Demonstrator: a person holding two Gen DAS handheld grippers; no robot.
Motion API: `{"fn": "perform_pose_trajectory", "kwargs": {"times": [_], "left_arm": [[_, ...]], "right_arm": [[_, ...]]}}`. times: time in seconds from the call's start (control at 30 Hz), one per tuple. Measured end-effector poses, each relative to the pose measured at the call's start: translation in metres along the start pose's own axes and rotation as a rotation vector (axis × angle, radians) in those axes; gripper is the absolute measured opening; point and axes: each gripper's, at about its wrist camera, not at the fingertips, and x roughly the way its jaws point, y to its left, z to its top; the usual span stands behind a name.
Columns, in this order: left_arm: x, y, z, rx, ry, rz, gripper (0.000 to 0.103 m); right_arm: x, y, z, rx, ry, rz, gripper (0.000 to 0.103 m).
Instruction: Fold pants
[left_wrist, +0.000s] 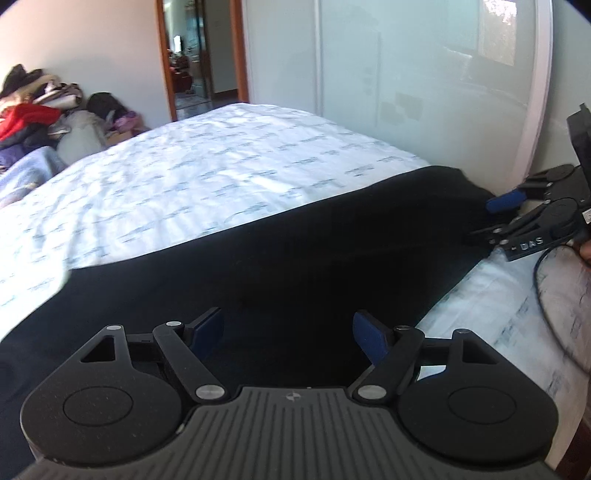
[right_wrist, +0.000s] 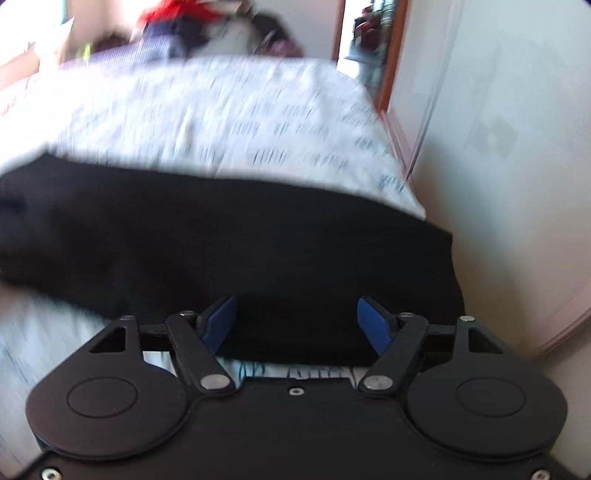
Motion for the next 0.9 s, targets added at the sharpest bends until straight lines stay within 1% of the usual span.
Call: {"fn": "perform_pose_trajectory", "kwargs": {"times": [0.03,0.07,0.1,0.13,0.17,0.23,0.27,0.3,0.33,0.37,0.4,0.43,0.47,0.5,0.57,0.6,0.67,0.7,0.73,0.8,0.9], "left_arm": [[-0.009,0.010,-0.007,0.002,-0.002,0.038,0.080],[-0.018,0.021,-0.015,0.002,-0.003,0.074,0.081],[-0.025,0.032,-0.021,-0.003,0.000,0.105,0.082],[-0.030,0.045,-0.027,-0.014,0.007,0.135,0.084],[-0.034,0.058,-0.034,-0.029,0.019,0.170,0.085],[-0.036,0.079,-0.045,-0.046,0.048,0.207,0.084],[-0.035,0.088,-0.051,-0.051,0.075,0.215,0.084],[-0.035,0.094,-0.056,-0.052,0.095,0.218,0.084],[-0.035,0.099,-0.061,-0.053,0.104,0.218,0.085],[-0.039,0.103,-0.068,-0.058,0.105,0.215,0.085],[-0.045,0.106,-0.074,-0.060,0.104,0.204,0.085],[-0.050,0.107,-0.079,-0.052,0.099,0.195,0.085],[-0.056,0.108,-0.082,-0.040,0.091,0.192,0.085],[-0.062,0.109,-0.083,-0.027,0.079,0.192,0.085],[-0.067,0.110,-0.079,-0.016,0.045,0.196,0.085],[-0.067,0.112,-0.076,-0.019,0.028,0.201,0.085],[-0.063,0.119,-0.067,-0.043,0.005,0.223,0.086],[-0.059,0.123,-0.064,-0.062,0.009,0.243,0.086],[-0.056,0.128,-0.062,-0.082,0.014,0.257,0.086],[-0.052,0.139,-0.061,-0.124,0.023,0.258,0.086],[-0.049,0.147,-0.069,-0.166,0.056,0.268,0.086]], "right_arm": [[-0.006,0.004,0.005,-0.001,0.009,-0.023,0.073],[-0.014,0.006,0.011,0.018,-0.014,-0.026,0.070],[-0.025,0.010,0.018,0.034,-0.064,-0.003,0.070],[-0.034,0.017,0.032,0.047,-0.121,0.059,0.071],[-0.039,0.029,0.047,0.043,-0.160,0.125,0.071],[-0.041,0.062,0.070,-0.014,-0.210,0.248,0.070],[-0.037,0.079,0.079,-0.055,-0.209,0.306,0.071],[-0.027,0.098,0.088,-0.106,-0.187,0.365,0.071],[-0.016,0.117,0.092,-0.156,-0.151,0.392,0.071],[-0.005,0.133,0.093,-0.212,-0.104,0.402,0.071],[0.006,0.147,0.092,-0.283,-0.038,0.403,0.071],[0.014,0.164,0.085,-0.385,0.022,0.388,0.068],[0.012,0.177,0.081,-0.446,0.023,0.370,0.068],[0.009,0.183,0.086,-0.466,0.006,0.386,0.068],[-0.005,0.191,0.112,-0.424,-0.066,0.488,0.068],[-0.009,0.195,0.128,-0.404,-0.112,0.518,0.068],[-0.002,0.214,0.164,-0.411,-0.197,0.534,0.068],[0.007,0.226,0.180,-0.417,-0.223,0.544,0.068],[0.018,0.234,0.193,-0.409,-0.226,0.568,0.068],[0.054,0.243,0.218,-0.360,-0.185,0.631,0.068],[0.100,0.257,0.238,-0.321,-0.056,0.745,0.068]]}}
